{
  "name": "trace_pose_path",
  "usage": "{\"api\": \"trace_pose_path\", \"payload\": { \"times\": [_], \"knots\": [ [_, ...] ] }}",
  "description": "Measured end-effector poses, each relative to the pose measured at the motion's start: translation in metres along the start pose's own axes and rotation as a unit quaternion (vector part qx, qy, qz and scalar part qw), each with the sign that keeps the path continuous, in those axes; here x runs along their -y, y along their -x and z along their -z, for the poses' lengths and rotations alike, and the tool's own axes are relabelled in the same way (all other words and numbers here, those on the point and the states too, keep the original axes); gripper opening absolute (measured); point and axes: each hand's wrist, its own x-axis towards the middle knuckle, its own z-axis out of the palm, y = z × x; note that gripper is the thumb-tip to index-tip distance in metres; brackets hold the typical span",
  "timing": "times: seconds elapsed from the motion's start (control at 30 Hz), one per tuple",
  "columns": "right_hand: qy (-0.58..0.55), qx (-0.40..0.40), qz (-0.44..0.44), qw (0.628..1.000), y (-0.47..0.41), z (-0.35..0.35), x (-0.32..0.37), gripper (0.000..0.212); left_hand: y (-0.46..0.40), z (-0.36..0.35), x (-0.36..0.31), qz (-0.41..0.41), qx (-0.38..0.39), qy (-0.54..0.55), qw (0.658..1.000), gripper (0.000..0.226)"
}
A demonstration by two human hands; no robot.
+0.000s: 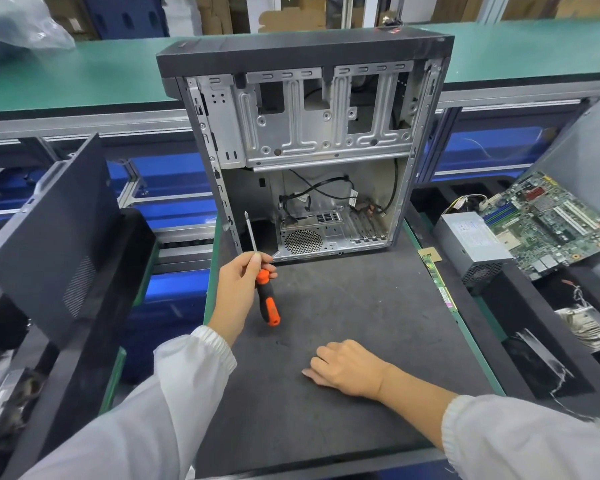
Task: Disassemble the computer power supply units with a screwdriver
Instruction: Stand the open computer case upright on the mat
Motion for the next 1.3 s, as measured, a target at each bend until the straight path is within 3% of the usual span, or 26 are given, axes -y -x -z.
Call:
{"api": "trace_pose_path", "payload": {
  "times": [0.1,0.17,0.2,0.23,0.27,0.3,0.33,0.37,0.43,0.57,0.63,0.67,0.7,0.77,0.83,0.87,0.93,0.97,1.0,1.1,1.23,1.27,1.3],
  "knots": [
    [-0.026,0.022,-0.069,0.997,-0.009,0.002,-0.004,0.043,0.001,-0.001,-0.002,0.000,0.006,-0.008,1.000,0.027],
    [-0.146,0.014,-0.225,0.963,-0.019,0.008,-0.009,0.049,0.001,0.000,-0.003,0.001,0.008,-0.009,1.000,0.027],
    [-0.264,0.014,-0.348,0.899,-0.024,0.011,-0.013,0.050,0.001,0.000,-0.003,0.002,0.008,-0.009,1.000,0.027],
    [-0.403,0.002,-0.468,0.786,-0.027,0.013,-0.017,0.051,0.001,0.000,-0.004,0.004,0.008,-0.010,1.000,0.027],
    [-0.530,-0.022,-0.547,0.648,-0.027,0.012,-0.023,0.051,0.000,0.000,-0.004,0.005,0.009,-0.011,1.000,0.027],
    [-0.633,-0.042,-0.585,0.506,-0.026,0.011,-0.031,0.049,-0.001,-0.001,-0.003,0.006,0.010,-0.011,1.000,0.027],
    [-0.701,-0.051,-0.594,0.392,-0.024,0.012,-0.039,0.048,-0.001,-0.002,-0.003,0.006,0.012,-0.011,1.000,0.027],
    [-0.742,-0.042,-0.590,0.315,-0.022,0.013,-0.046,0.047,-0.002,-0.003,-0.003,0.006,0.014,-0.011,1.000,0.028],
    [-0.784,-0.010,-0.575,0.235,-0.021,0.014,-0.054,0.046,-0.002,-0.006,-0.002,0.005,0.017,-0.007,1.000,0.029],
    [-0.821,0.053,-0.541,0.173,-0.021,0.016,-0.056,0.037,0.000,-0.010,-0.003,0.006,0.025,0.016,1.000,0.029],
    [-0.815,0.086,-0.543,0.182,-0.022,0.018,-0.052,0.040,0.000,-0.009,-0.003,0.007,0.028,0.018,0.999,0.029],
    [-0.801,0.108,-0.550,0.212,-0.023,0.021,-0.050,0.042,0.000,-0.009,-0.004,0.006,0.027,0.015,1.000,0.029],
    [-0.771,0.140,-0.558,0.274,-0.025,0.023,-0.048,0.044,0.000,-0.008,-0.004,0.003,0.026,0.011,1.000,0.029],
    [-0.638,0.228,-0.546,0.492,-0.026,0.030,-0.041,0.049,-0.001,-0.008,-0.005,0.002,0.022,0.003,1.000,0.029],
    [-0.411,0.304,-0.472,0.718,-0.022,0.035,-0.030,0.059,-0.002,-0.008,-0.005,0.003,0.019,0.000,1.000,0.029],
    [-0.306,0.320,-0.419,0.793,-0.020,0.034,-0.022,0.062,-0.002,-0.008,-0.006,0.002,0.019,0.004,1.000,0.029],
    [-0.175,0.309,-0.310,0.882,-0.011,0.030,-0.004,0.061,-0.001,-0.011,-0.006,0.000,0.022,0.015,1.000,0.029],
    [-0.115,0.300,-0.251,0.913,-0.008,0.028,0.003,0.059,-0.001,-0.014,-0.007,0.001,0.023,0.020,1.000,0.029],
    [-0.065,0.321,-0.207,0.922,-0.004,0.029,0.010,0.054,0.000,-0.018,-0.007,0.002,0.024,0.026,0.999,0.029],
    [0.014,0.287,-0.226,0.931,0.000,0.032,0.016,0.042,0.004,-0.034,-0.008,-0.001,0.034,0.035,0.999,0.029],
    [-0.006,0.225,-0.238,0.945,0.011,0.027,0.016,0.049,0.010,-0.062,-0.013,0.000,0.051,0.041,0.998,0.028],
    [-0.045,0.211,-0.253,0.943,0.010,0.033,0.011,0.046,0.010,-0.069,-0.014,0.000,0.052,0.039,0.998,0.028],
    [-0.143,0.215,-0.299,0.919,0.009,0.034,0.003,0.046,0.011,-0.075,-0.015,-0.001,0.054,0.037,0.998,0.028]
  ]
}}
